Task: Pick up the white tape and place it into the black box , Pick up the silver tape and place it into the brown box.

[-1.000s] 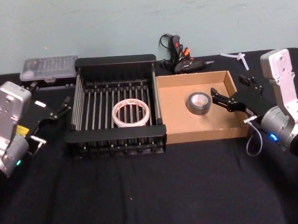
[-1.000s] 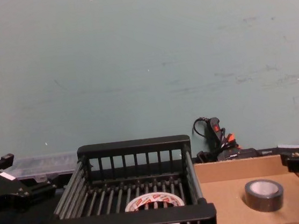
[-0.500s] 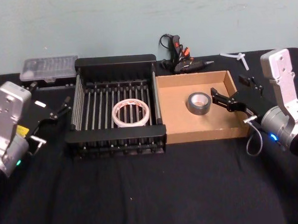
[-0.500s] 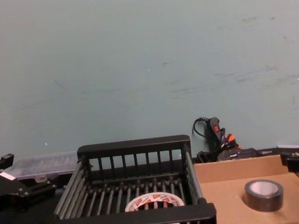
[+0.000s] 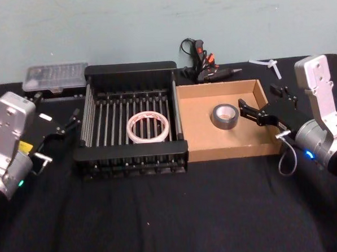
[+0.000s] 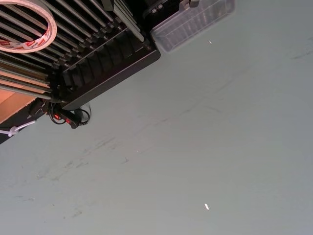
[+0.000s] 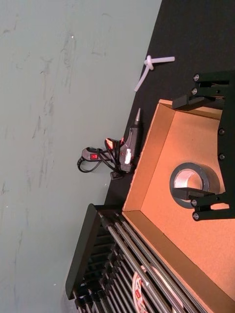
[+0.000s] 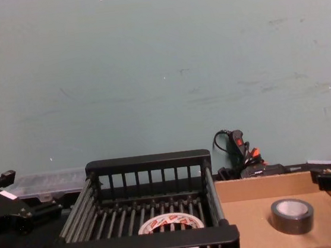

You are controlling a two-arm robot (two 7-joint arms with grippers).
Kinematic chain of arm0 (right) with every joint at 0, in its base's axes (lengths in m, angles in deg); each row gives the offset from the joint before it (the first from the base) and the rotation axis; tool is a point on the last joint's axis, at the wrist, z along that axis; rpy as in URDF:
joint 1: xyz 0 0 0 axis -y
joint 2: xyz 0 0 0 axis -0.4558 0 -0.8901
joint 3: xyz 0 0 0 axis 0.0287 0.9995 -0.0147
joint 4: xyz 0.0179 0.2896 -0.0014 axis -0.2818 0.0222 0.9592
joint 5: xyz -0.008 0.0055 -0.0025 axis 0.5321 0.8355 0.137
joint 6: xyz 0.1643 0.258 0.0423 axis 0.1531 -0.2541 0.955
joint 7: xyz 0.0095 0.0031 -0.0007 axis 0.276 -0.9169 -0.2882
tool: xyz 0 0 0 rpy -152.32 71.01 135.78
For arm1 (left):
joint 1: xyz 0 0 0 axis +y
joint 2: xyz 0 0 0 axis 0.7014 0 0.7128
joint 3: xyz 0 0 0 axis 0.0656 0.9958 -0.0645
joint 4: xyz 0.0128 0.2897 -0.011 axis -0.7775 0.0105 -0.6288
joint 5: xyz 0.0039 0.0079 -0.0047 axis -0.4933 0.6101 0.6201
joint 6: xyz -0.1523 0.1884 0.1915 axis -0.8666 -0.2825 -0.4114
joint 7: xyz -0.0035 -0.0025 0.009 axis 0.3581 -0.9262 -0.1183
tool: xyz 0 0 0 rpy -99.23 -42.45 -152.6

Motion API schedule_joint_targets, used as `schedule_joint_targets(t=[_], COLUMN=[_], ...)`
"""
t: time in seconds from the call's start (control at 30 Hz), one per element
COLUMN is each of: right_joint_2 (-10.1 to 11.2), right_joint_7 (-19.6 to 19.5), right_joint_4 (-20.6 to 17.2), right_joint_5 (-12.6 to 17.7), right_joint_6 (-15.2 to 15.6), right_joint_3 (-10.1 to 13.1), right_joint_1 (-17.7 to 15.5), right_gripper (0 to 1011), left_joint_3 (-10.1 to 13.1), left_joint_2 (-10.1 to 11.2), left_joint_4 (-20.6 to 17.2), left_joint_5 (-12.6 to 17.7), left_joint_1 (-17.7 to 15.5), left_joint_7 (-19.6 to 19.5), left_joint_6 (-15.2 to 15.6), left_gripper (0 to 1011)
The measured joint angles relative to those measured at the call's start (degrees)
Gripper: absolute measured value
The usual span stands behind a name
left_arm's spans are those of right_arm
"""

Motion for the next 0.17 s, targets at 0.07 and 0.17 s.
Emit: schedule_joint_targets(t=[0.07,0.17], right_joint_2=[0.00,0.00], right_joint_7=[0.00,0.00], right_joint_4=[0.00,0.00], right_joint_5=[0.00,0.00], right_joint_6=[0.00,0.00], right_joint_3=[0.00,0.00], right_joint_1=[0.00,0.00], right_gripper=[1003,1002], left_joint_3=[0.00,0.00], left_joint_2=[0.00,0.00], left_joint_4=[0.00,0.00], left_joint_5=[0.00,0.00], left_joint_1=[0.00,0.00], left_joint_7=[0.00,0.00], left_joint_6=[0.00,0.00], left_gripper=[1001,1001])
